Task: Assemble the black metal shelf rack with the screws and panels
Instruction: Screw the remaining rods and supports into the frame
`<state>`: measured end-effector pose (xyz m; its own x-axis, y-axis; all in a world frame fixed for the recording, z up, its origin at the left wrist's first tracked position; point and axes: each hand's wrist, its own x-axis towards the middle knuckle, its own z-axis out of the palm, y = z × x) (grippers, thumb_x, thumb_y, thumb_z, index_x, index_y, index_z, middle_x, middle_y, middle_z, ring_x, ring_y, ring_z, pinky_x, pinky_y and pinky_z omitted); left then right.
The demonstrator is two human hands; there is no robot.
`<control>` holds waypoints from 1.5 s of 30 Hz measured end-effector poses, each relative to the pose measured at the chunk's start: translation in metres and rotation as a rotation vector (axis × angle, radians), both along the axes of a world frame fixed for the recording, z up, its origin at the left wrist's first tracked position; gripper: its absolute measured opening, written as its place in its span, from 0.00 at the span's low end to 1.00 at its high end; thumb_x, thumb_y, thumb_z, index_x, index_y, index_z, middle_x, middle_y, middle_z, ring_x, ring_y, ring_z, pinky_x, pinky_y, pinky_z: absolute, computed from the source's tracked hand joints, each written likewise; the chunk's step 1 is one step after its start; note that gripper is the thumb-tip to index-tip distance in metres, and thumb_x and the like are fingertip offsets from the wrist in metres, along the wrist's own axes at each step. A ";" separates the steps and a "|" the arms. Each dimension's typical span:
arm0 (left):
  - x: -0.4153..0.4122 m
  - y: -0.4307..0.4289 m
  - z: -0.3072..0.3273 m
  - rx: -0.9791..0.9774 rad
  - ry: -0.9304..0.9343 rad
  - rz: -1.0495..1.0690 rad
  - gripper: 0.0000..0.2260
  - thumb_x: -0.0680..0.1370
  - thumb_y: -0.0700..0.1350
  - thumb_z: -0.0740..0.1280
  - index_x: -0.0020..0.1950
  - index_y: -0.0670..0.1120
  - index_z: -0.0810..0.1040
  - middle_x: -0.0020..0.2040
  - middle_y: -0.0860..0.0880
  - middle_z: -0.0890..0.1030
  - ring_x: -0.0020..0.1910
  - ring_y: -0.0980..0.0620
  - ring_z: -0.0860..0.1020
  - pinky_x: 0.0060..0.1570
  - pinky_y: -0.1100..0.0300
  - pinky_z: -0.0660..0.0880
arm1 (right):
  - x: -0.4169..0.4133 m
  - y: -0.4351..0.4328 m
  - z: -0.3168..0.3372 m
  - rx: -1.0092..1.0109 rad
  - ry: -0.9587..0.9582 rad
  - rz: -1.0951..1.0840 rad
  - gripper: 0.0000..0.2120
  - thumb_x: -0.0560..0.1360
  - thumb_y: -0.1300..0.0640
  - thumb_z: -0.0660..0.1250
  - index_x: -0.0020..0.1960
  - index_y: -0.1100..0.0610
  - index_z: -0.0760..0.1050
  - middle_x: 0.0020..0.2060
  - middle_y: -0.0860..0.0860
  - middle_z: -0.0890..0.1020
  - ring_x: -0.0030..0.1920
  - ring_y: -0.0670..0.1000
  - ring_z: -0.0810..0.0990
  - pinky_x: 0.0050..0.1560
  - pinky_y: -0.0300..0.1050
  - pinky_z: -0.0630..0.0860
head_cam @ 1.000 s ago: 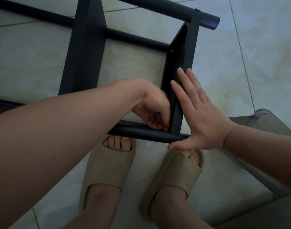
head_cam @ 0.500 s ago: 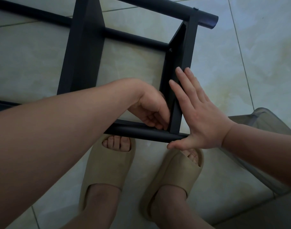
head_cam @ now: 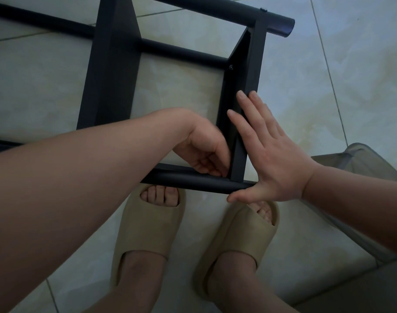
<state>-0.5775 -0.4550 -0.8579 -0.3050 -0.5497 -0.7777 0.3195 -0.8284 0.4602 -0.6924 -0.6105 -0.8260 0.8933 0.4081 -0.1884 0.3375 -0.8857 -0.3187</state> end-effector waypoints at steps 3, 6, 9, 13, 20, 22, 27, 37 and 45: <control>0.000 0.000 -0.001 0.011 -0.031 -0.023 0.05 0.78 0.37 0.66 0.46 0.45 0.81 0.38 0.49 0.81 0.38 0.54 0.77 0.41 0.63 0.72 | 0.000 0.000 0.000 -0.006 -0.007 0.004 0.62 0.68 0.19 0.58 0.82 0.64 0.49 0.81 0.64 0.45 0.82 0.63 0.40 0.78 0.70 0.51; 0.002 -0.002 0.001 0.032 -0.058 -0.043 0.04 0.79 0.38 0.66 0.47 0.44 0.80 0.38 0.49 0.81 0.37 0.55 0.77 0.40 0.64 0.71 | 0.000 0.001 0.000 -0.002 -0.003 0.001 0.62 0.68 0.19 0.58 0.82 0.64 0.48 0.81 0.63 0.45 0.82 0.63 0.39 0.79 0.69 0.50; 0.003 -0.005 0.003 0.032 -0.079 -0.040 0.04 0.79 0.37 0.66 0.48 0.43 0.80 0.39 0.48 0.81 0.37 0.54 0.77 0.41 0.64 0.72 | 0.000 0.001 0.000 0.014 -0.001 -0.007 0.62 0.67 0.19 0.59 0.82 0.65 0.49 0.81 0.64 0.45 0.82 0.63 0.39 0.79 0.68 0.50; 0.002 -0.006 0.004 0.018 -0.072 -0.022 0.05 0.79 0.35 0.65 0.48 0.42 0.80 0.39 0.47 0.81 0.37 0.54 0.77 0.42 0.64 0.73 | 0.000 0.001 0.000 0.014 0.003 -0.007 0.62 0.67 0.20 0.60 0.82 0.64 0.48 0.81 0.64 0.45 0.81 0.63 0.39 0.79 0.68 0.50; 0.002 -0.006 0.007 0.004 -0.087 0.022 0.06 0.77 0.33 0.66 0.49 0.41 0.81 0.41 0.45 0.81 0.39 0.52 0.79 0.47 0.62 0.75 | 0.000 0.000 -0.001 0.017 -0.008 -0.003 0.62 0.67 0.20 0.60 0.81 0.64 0.48 0.81 0.64 0.45 0.81 0.64 0.39 0.79 0.68 0.50; 0.001 -0.005 0.008 0.005 -0.080 0.039 0.06 0.77 0.32 0.66 0.49 0.40 0.81 0.41 0.44 0.81 0.39 0.52 0.79 0.48 0.62 0.75 | 0.001 0.000 0.000 0.016 -0.006 -0.003 0.62 0.67 0.19 0.59 0.82 0.65 0.48 0.81 0.64 0.45 0.81 0.64 0.40 0.79 0.69 0.50; 0.000 -0.004 0.008 -0.010 -0.062 0.071 0.07 0.77 0.31 0.65 0.50 0.39 0.80 0.42 0.44 0.81 0.38 0.53 0.80 0.44 0.63 0.77 | 0.000 0.001 -0.002 0.017 -0.008 0.002 0.62 0.67 0.19 0.59 0.82 0.64 0.48 0.81 0.64 0.45 0.81 0.64 0.39 0.79 0.68 0.49; -0.001 0.000 0.006 -0.046 -0.058 0.104 0.10 0.77 0.30 0.66 0.56 0.38 0.80 0.45 0.43 0.81 0.39 0.53 0.81 0.42 0.63 0.78 | 0.000 0.000 -0.002 0.021 -0.002 -0.001 0.62 0.67 0.19 0.59 0.82 0.65 0.48 0.81 0.64 0.45 0.81 0.64 0.40 0.79 0.69 0.50; 0.008 0.001 0.007 -0.019 -0.079 -0.107 0.03 0.77 0.42 0.69 0.46 0.48 0.83 0.42 0.51 0.83 0.38 0.54 0.76 0.42 0.61 0.72 | 0.000 0.001 0.000 0.021 -0.005 0.001 0.61 0.68 0.19 0.58 0.81 0.64 0.48 0.81 0.64 0.45 0.81 0.64 0.40 0.78 0.69 0.50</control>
